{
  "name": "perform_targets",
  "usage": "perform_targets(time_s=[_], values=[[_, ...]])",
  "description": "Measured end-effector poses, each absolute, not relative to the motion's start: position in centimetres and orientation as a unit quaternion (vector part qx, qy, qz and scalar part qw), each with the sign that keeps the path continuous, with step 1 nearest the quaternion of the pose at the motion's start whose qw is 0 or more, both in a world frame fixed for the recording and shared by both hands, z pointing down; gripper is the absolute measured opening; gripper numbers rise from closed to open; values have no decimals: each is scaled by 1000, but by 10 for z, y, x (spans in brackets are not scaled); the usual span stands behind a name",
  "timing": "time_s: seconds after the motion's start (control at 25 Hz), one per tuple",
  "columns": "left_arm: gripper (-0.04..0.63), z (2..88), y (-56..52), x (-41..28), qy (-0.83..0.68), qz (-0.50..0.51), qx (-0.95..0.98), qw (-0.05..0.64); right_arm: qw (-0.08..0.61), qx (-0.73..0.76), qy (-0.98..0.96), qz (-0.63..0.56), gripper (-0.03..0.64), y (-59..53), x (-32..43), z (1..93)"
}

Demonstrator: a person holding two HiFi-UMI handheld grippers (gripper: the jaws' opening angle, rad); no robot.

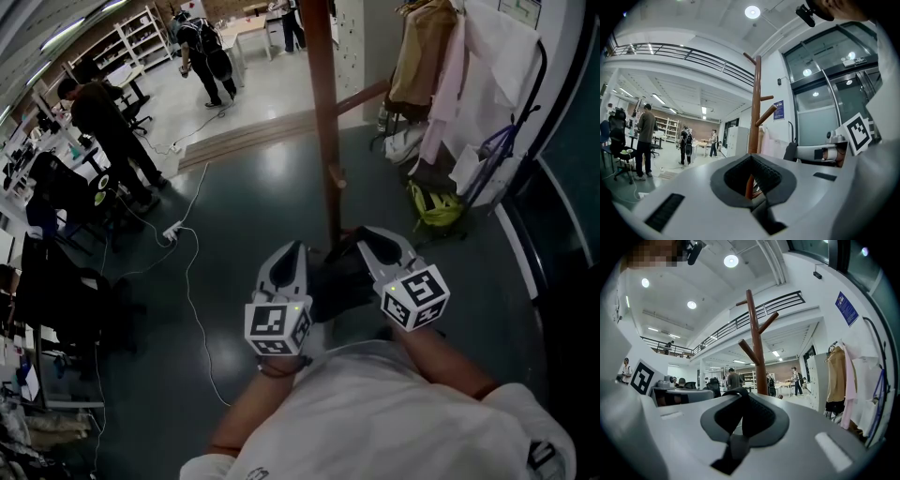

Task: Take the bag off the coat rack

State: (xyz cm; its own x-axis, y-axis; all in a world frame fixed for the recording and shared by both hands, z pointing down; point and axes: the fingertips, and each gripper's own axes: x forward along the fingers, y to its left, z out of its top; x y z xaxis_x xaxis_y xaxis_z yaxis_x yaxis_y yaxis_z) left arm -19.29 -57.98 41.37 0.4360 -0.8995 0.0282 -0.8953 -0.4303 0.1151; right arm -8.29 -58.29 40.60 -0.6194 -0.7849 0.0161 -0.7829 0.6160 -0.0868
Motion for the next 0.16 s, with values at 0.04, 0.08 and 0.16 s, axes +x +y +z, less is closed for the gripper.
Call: perform_targets(time_s=[0.04, 0.08, 0.16], values=[[6, 414, -579, -193, -531, -19, 845, 56, 11, -437, 899, -43, 26, -583, -83, 406], [6, 413, -579, -193, -531, -19, 845, 57, 11, -437, 898, -44, 26, -583, -82, 406], [6, 413, -578, -193, -531, -19, 845, 58, 10, -438, 898, -46, 26, -583, -81, 407]])
